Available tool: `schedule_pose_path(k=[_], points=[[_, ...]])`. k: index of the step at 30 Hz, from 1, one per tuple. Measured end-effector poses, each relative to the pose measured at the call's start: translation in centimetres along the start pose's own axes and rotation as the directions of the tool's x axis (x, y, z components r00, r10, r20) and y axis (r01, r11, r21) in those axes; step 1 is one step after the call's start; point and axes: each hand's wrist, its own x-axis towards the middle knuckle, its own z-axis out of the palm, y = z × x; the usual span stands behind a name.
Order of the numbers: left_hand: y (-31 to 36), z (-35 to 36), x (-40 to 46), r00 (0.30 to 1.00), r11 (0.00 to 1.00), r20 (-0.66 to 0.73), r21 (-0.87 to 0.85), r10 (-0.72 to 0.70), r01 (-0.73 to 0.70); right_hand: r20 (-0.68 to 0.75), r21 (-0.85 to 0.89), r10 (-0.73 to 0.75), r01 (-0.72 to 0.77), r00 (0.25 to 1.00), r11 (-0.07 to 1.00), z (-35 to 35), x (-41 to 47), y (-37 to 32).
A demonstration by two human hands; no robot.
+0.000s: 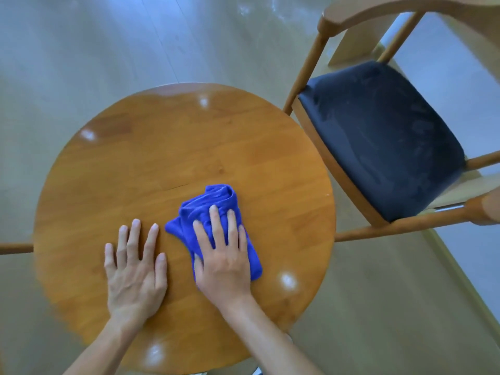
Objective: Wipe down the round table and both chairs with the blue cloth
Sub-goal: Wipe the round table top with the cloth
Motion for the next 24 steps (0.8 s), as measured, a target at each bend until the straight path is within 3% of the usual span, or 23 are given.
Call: schedule_pose_path(k=[3, 5, 7, 8, 10, 11, 13, 15, 18, 22, 24], points=[[-0.1, -0.3, 0.0, 1.0, 0.999, 0.029, -0.035, 0.006, -0.005, 0.062, -0.007, -0.158, 0.159, 0.985, 0.987, -1.1, -5.4, 3.3], [-0.6, -0.9, 0.1, 0.998, 0.997, 0.058, -0.073, 0.013, -0.009, 0.06, -0.04, -0.107, 0.11, 0.992, 0.993, -2.8, -7.2, 7.5], [-1.9, -1.7, 0.2, 0.997, 0.996, 0.065, -0.085, 0.04, -0.034, 0.013, -0.067, 0.127, -0.126, 0.992, 0.99, -4.4, -6.9, 11.2], [-2.7, -2.2, 0.3, 0.998, 0.996, 0.061, -0.087, 0.034, -0.029, -0.022, -0.049, 0.287, -0.288, 0.958, 0.956, -4.9, -5.8, 12.5], [-4.1, -2.5, 0.2, 0.998, 0.996, 0.065, -0.084, -0.008, 0.014, -0.064, 0.02, 0.57, -0.57, 0.819, 0.821, -5.0, -2.6, 14.1], [-4.4, -2.2, 0.0, 0.997, 0.997, 0.074, -0.069, -0.021, 0.026, -0.071, 0.033, 0.648, -0.648, 0.758, 0.761, -4.9, -0.7, 14.2], [-4.6, -1.6, -0.4, 0.997, 0.999, 0.083, -0.045, -0.01, 0.014, -0.1, 0.018, 0.681, -0.683, 0.726, 0.73, -4.2, 3.3, 13.2], [-4.8, -1.0, -0.2, 0.996, 0.999, 0.09, -0.03, 0.014, -0.011, -0.118, 0.002, 0.659, -0.663, 0.743, 0.749, -3.0, 7.1, 11.2], [-5.2, -0.4, -0.4, 0.997, 1.0, 0.074, -0.018, 0.014, -0.012, -0.093, -0.01, 0.514, -0.517, 0.853, 0.856, -1.0, 13.0, 4.9], [-5.2, -0.5, -0.2, 0.998, 1.0, 0.062, 0.006, 0.004, -0.005, -0.004, 0.051, 0.119, -0.118, 0.993, 0.992, 2.5, 16.7, -7.6], [-5.0, -0.7, -0.2, 0.998, 1.0, 0.069, 0.022, 0.005, -0.006, 0.077, 0.059, -0.175, 0.17, 0.982, 0.984, 3.7, 15.8, -11.4]])
